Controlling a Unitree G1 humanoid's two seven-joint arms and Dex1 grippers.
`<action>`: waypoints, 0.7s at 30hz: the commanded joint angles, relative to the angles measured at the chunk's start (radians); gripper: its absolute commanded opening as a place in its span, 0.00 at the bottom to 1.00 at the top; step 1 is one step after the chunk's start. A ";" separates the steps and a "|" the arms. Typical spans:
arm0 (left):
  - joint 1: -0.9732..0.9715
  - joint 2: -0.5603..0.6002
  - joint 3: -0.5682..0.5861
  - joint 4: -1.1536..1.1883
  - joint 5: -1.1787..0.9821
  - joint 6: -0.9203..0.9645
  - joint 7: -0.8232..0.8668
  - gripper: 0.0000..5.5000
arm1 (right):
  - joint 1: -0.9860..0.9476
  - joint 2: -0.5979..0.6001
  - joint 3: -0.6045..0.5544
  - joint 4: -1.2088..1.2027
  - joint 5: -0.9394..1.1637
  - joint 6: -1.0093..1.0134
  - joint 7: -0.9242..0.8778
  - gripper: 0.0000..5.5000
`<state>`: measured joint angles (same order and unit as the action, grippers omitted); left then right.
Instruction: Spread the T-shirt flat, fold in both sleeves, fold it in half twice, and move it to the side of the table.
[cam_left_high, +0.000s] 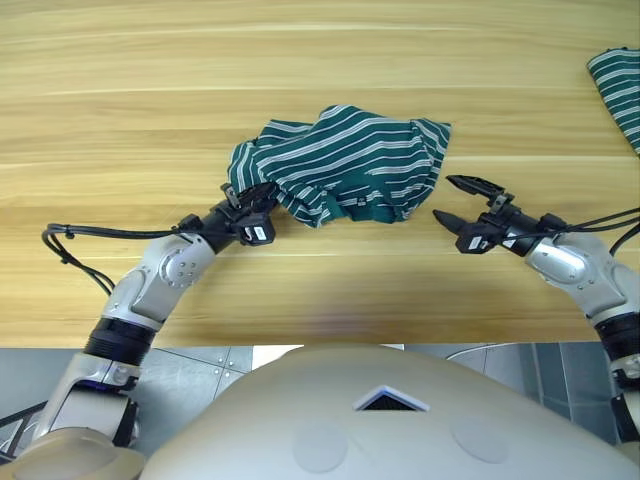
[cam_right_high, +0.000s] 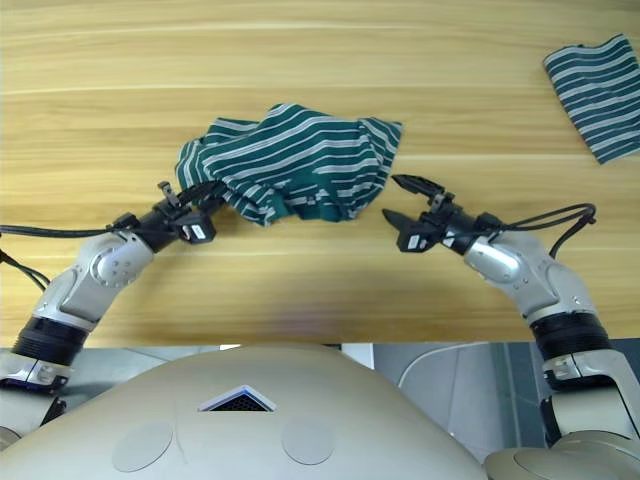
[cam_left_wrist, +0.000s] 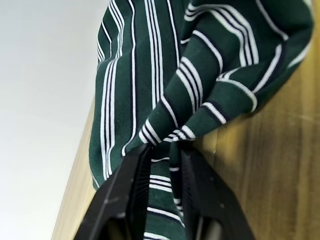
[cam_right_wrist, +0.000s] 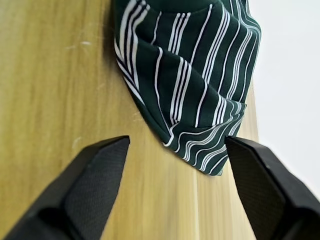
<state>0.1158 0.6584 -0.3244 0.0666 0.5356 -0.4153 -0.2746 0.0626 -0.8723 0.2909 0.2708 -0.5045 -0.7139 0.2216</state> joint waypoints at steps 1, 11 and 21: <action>0.070 0.006 -0.054 0.085 0.046 0.053 -0.046 0.11 | 0.025 0.004 0.031 0.032 -0.056 0.024 0.037 0.64; 0.113 0.025 0.010 0.042 0.013 0.068 -0.013 0.00 | -0.073 0.030 0.059 0.098 -0.134 0.036 -0.002 0.64; 0.099 0.000 0.019 0.031 0.002 0.059 -0.005 0.00 | -0.245 0.084 0.156 0.224 -0.252 0.016 -0.056 0.64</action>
<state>0.1656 0.6615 -0.2686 0.0410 0.4948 -0.4104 -0.2498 -0.2041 -0.7938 0.4009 0.4483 -0.6972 -0.7055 0.1314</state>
